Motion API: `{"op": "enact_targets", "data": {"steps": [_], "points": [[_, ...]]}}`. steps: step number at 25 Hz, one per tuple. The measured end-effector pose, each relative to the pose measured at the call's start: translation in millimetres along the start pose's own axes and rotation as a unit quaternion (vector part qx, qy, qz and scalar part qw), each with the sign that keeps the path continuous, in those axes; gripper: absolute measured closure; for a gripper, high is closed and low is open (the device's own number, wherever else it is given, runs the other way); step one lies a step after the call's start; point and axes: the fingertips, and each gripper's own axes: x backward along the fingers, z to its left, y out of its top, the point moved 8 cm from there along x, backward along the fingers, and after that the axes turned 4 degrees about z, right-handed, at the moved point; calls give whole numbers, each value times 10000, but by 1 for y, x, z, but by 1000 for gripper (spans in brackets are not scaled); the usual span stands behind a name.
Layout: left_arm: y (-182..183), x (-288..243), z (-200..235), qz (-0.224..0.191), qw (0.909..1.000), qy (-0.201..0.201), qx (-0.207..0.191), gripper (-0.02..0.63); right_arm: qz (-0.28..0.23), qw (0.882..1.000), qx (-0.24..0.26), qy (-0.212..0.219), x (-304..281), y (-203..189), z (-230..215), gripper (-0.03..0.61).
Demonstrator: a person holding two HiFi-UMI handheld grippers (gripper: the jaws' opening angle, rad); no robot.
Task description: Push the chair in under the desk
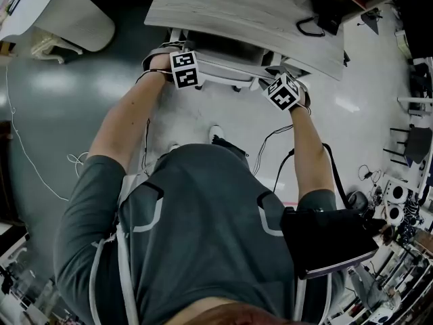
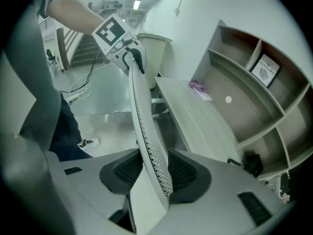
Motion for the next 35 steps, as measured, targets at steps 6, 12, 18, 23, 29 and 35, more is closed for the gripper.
{"op": "enact_targets", "data": {"steps": [6, 12, 18, 23, 29, 35], "points": [[8, -12, 21, 118, 9999, 87, 68, 459, -39, 9999, 6, -116, -8, 3, -24, 403], [14, -19, 39, 268, 9994, 86, 200, 453, -125, 9999, 70, -92, -12, 5, -43, 402], [17, -23, 44, 486, 9983, -93, 298, 448, -172, 9997, 133, 96, -12, 6, -49, 402], [14, -22, 44, 576, 9971, 48, 491, 434, -245, 9994, 199, 115, -13, 8, -47, 399], [10, -2, 39, 102, 9924, -14, 1224, 414, -430, 9981, 0, 439, 0, 7, -44, 400], [-12, 36, 47, -1089, 9757, 18, 1903, 414, -1027, 9917, -699, 344, 40, 21, -36, 400]]}}
